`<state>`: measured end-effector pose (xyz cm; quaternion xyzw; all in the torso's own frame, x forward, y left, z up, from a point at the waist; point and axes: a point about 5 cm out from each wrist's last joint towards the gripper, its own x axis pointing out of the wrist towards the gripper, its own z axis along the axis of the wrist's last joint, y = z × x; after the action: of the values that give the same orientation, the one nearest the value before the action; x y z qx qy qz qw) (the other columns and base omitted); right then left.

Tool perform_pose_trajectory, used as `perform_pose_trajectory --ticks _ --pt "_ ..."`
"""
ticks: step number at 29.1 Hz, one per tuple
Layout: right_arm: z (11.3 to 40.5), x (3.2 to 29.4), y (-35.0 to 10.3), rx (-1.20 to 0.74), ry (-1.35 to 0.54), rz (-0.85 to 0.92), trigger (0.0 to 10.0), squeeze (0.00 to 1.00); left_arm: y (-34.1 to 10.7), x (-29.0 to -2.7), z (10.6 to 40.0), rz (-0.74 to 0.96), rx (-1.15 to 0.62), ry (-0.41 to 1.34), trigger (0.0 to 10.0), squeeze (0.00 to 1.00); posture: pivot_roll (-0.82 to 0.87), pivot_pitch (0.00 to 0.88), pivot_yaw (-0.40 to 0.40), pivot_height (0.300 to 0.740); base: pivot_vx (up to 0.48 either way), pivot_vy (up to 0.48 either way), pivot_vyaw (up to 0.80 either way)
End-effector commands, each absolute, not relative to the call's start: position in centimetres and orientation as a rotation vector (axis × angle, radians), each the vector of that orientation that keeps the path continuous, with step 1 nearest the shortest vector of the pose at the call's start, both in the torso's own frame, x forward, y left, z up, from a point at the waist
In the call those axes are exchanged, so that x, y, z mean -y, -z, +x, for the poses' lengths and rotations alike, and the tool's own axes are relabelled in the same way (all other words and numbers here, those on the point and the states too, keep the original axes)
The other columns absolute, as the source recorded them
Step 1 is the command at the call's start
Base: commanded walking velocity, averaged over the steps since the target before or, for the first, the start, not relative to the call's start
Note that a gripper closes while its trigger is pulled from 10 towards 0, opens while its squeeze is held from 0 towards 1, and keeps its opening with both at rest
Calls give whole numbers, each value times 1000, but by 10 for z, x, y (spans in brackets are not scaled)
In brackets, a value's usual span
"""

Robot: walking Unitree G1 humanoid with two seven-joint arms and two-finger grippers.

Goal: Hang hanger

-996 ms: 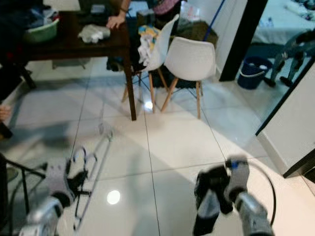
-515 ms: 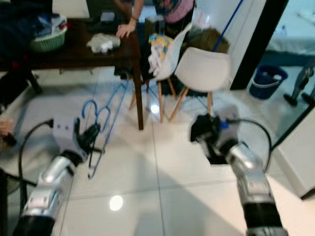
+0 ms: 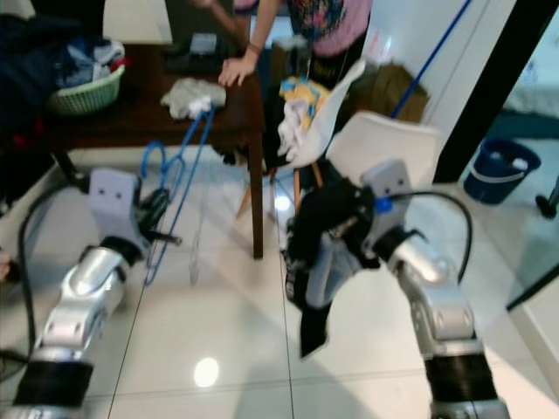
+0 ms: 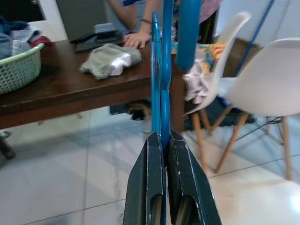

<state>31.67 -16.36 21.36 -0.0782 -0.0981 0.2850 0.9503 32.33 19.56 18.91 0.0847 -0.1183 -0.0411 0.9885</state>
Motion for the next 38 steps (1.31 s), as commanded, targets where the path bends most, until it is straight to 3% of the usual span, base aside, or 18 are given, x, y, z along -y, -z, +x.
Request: perform_pose_trajectory --ticks 1,17,26,32,38 --pt "316 162 -216 197 -577 -137 10000 0 -197 -184 324 211 252 113 10000 0 36 93 -28 740 480 0 0" --pt "325 138 -226 198 -536 -71 10000 0 -210 -169 325 266 253 132 10000 0 46 88 -23 740 480 0 0" --pt "328 138 -230 254 -440 110 10000 0 -204 -163 321 280 245 147 10000 0 43 93 -16 740 480 0 0" --pt "323 144 -216 281 -381 134 10000 0 -192 -169 315 336 257 107 10000 0 49 95 -16 740 480 0 0" --pt "320 152 -218 327 -297 193 10000 0 -180 -177 309 170 222 53 10000 0 43 99 -11 740 480 0 0"
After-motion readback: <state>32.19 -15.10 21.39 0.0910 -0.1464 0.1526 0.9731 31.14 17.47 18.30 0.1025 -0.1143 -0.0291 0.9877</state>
